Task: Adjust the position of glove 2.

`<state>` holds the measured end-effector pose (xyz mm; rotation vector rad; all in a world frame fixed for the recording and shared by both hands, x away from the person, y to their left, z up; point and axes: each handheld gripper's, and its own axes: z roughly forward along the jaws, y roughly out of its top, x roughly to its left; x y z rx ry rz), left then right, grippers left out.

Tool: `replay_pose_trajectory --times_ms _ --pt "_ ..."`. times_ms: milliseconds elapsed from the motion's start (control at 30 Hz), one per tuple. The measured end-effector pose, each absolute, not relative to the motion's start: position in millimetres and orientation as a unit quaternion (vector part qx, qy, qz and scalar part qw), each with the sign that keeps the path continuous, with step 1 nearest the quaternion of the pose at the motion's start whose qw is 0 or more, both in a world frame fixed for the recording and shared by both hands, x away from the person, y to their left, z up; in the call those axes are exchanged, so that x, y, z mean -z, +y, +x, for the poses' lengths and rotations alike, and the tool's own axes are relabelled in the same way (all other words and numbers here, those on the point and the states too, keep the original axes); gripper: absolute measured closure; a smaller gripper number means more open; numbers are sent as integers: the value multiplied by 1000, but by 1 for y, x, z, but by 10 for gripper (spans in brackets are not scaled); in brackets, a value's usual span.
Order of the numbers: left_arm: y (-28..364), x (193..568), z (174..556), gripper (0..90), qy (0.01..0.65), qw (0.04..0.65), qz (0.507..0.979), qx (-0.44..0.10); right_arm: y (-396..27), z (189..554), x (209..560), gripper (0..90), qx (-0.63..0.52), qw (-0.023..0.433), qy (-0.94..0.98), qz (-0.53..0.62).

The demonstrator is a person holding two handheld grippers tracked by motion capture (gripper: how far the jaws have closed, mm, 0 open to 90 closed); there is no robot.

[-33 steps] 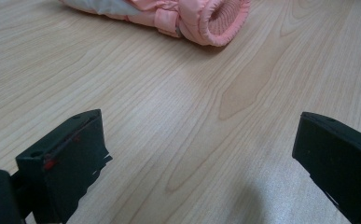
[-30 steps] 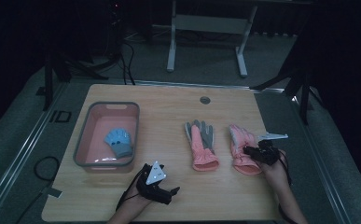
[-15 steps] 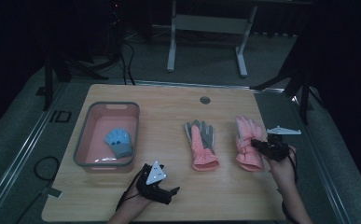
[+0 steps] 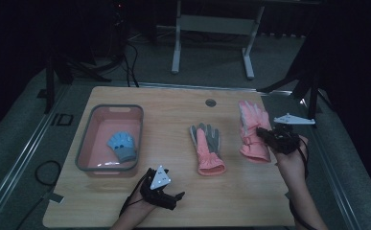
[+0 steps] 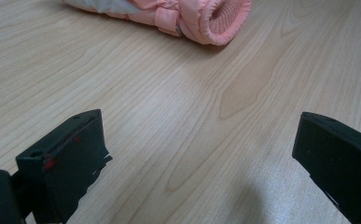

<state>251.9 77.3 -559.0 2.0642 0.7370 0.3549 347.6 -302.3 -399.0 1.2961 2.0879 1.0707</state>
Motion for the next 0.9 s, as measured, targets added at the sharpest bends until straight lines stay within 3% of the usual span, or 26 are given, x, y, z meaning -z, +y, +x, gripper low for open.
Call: replay_pose_trajectory --times_ms 333,533,900 --pt "77 559 252 29 296 444 833 -143 -257 348 393 896 -401 209 768 454" --pt "76 559 252 29 295 442 834 -145 -222 348 409 895 -396 179 781 449" --pt "76 559 251 29 293 441 835 -147 -190 358 434 895 -366 174 797 447"
